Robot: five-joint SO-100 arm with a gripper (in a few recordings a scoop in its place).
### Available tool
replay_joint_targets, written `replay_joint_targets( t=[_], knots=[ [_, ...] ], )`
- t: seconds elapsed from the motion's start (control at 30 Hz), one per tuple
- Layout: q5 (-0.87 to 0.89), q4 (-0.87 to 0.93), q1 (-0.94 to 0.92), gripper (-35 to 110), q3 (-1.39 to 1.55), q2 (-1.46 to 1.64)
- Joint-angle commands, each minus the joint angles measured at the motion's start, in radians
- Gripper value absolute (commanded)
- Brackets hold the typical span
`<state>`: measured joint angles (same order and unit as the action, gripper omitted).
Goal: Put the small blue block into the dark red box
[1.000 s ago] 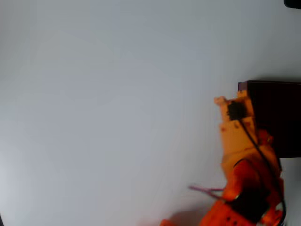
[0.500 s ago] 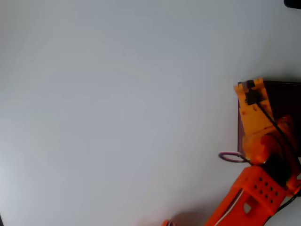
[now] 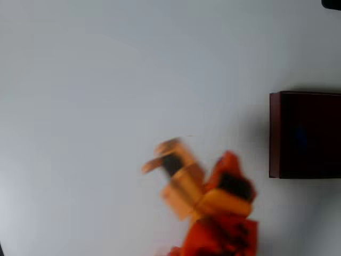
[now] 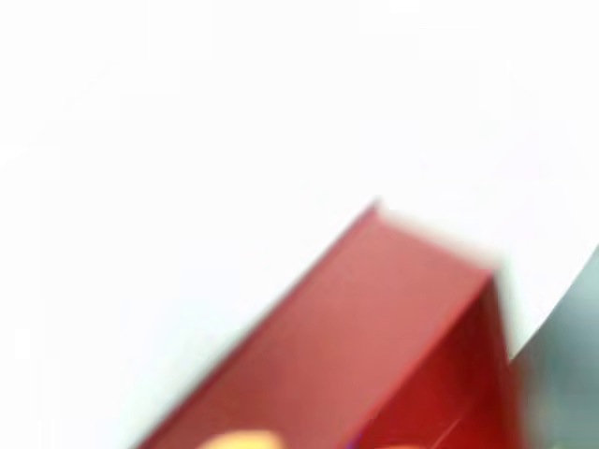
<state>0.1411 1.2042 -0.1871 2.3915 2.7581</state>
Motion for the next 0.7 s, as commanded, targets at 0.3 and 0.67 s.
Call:
replay_joint_targets(
  t=[0.3, 0.67],
  knots=[
    [-0.137, 0.046, 0.647, 0, 0.304, 0.370],
    [-0.176, 0.178, 0.850, 0, 0.548, 0.640]
  ],
)
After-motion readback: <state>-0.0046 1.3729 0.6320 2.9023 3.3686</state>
